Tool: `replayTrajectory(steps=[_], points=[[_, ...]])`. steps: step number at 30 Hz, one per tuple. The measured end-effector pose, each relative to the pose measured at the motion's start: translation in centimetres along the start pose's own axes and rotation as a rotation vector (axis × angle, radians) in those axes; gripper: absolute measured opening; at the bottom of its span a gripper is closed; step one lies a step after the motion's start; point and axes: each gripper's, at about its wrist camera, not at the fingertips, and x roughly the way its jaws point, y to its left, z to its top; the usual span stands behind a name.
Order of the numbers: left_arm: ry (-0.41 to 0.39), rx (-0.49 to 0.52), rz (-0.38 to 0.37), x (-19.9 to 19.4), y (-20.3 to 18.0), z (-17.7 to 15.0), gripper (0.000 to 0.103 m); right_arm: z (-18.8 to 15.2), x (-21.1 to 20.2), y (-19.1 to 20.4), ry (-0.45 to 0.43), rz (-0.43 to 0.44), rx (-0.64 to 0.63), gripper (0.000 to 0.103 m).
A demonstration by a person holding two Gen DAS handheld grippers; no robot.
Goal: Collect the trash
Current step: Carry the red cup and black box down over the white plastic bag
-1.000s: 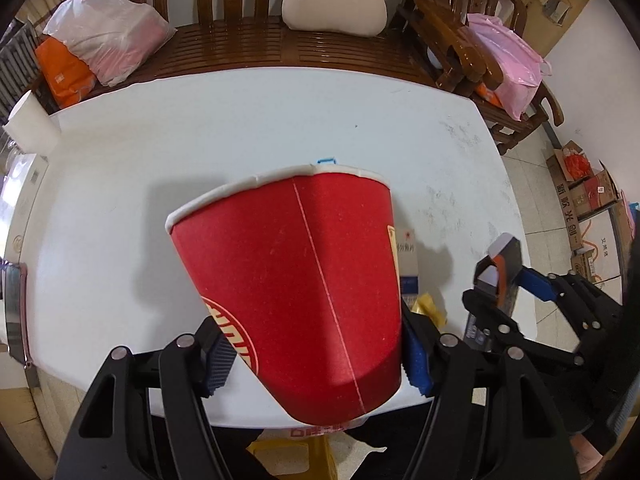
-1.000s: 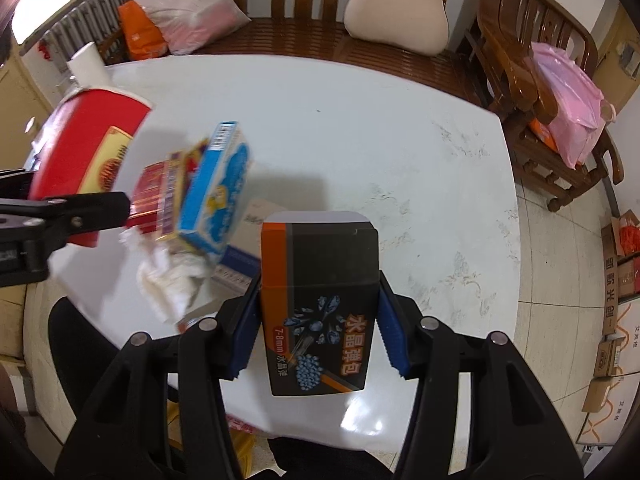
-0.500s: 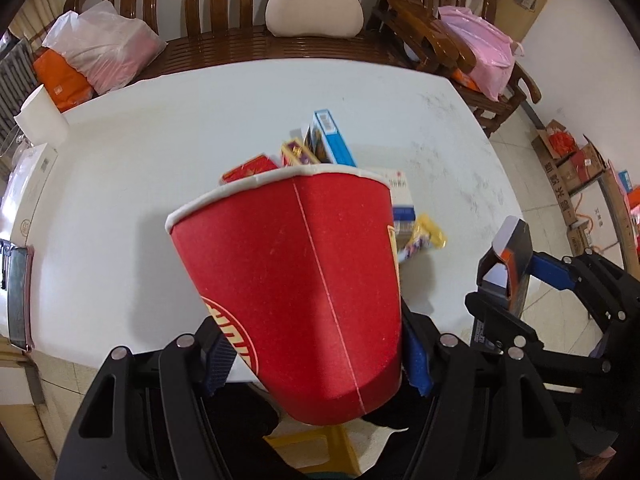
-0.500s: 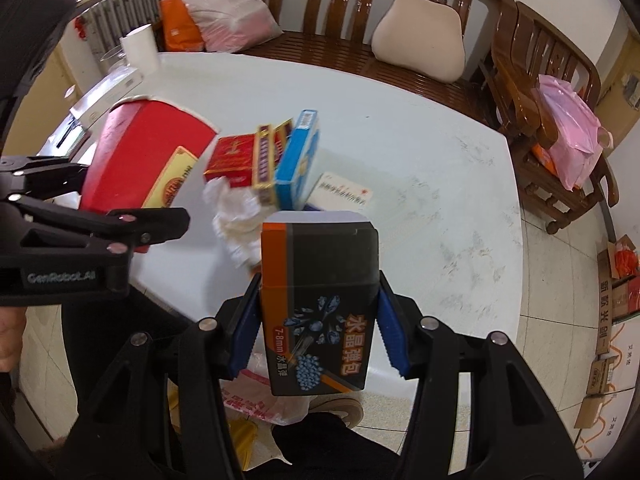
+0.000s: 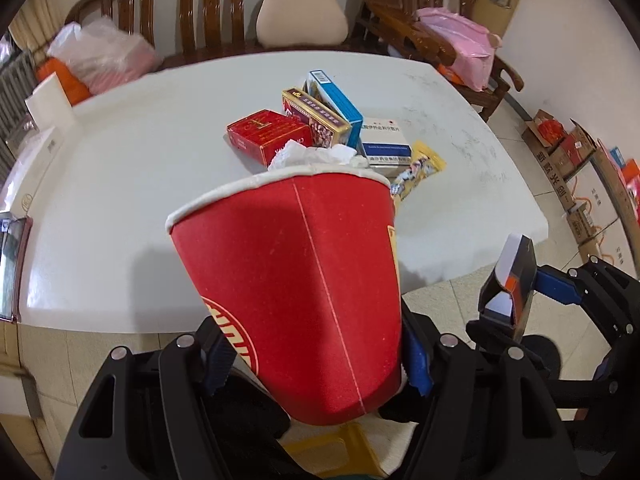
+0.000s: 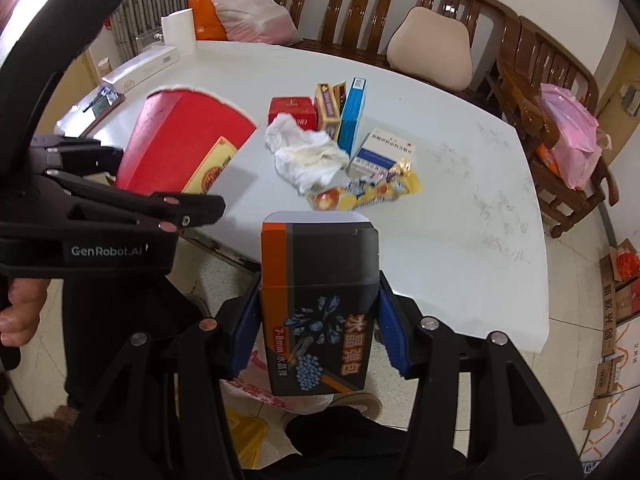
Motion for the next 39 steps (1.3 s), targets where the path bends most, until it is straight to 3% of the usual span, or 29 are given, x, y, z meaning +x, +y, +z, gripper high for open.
replayTrajectory(steps=[7, 14, 26, 39], points=[[-0.011, -0.010, -0.012, 1.1, 0.1, -3.3, 0.066, -3.0, 1.2, 1.1, 0.021, 0.032, 0.032, 0.053], [0.021, 0.066, -0.004, 3.7, -0.7, -7.0, 0.066, -5.6, 3.3, 0.9, 0.061, 0.027, 0.086, 0.053], [0.172, 0.087, -0.022, 11.5, -1.2, -11.7, 0.066, -9.6, 8.8, 1.1, 0.114, 0.015, 0.185, 0.053], [0.286, 0.097, -0.009, 18.7, -0.8, -13.6, 0.066, -11.1, 15.3, -0.7, 0.196, -0.015, 0.247, 0.053]])
